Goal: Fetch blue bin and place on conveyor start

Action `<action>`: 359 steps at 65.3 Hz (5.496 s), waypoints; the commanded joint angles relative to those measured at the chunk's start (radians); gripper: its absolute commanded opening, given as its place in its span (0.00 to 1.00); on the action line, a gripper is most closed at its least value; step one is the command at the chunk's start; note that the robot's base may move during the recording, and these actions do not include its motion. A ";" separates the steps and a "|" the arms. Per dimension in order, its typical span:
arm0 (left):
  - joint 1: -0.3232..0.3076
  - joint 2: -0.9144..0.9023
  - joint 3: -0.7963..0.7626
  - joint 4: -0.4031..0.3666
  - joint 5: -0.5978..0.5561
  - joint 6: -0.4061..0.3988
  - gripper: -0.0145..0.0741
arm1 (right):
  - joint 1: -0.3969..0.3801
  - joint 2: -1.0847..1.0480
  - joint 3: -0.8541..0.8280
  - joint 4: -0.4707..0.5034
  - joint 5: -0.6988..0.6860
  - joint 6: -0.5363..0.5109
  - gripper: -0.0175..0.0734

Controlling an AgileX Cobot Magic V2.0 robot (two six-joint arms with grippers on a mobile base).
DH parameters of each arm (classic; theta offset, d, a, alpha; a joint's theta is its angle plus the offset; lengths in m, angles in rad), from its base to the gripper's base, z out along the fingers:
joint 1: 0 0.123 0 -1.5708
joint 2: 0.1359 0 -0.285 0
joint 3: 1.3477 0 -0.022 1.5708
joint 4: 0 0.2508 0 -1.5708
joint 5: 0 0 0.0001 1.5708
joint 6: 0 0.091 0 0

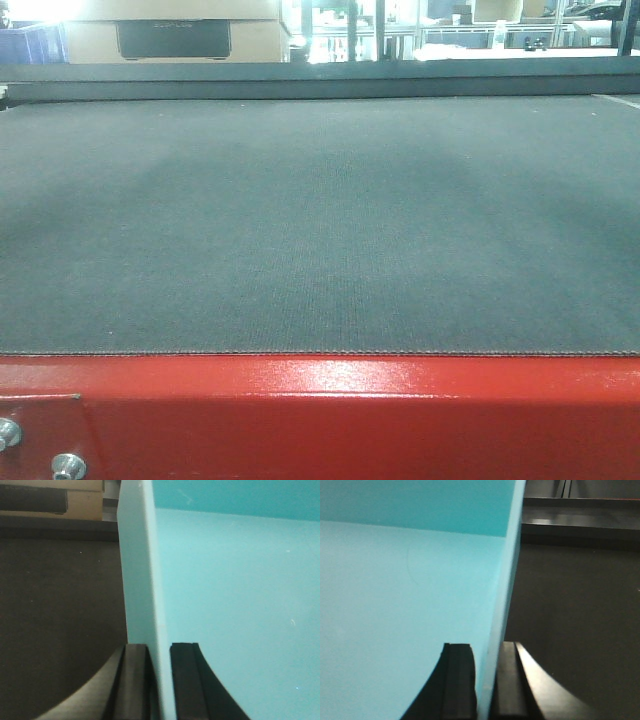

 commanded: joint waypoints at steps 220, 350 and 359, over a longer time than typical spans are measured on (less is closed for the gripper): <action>0.226 -1.106 1.168 0.118 -0.314 0.055 0.04 | -0.204 -1.245 1.385 -0.094 -0.538 -0.049 0.01; 0.303 -1.391 1.621 0.093 -0.572 0.056 0.04 | -0.204 -1.245 1.388 -0.094 -0.547 -0.049 0.01; 0.303 -1.391 1.621 0.093 -0.572 0.056 0.04 | -0.231 -1.245 1.412 -0.108 -0.568 -0.049 0.01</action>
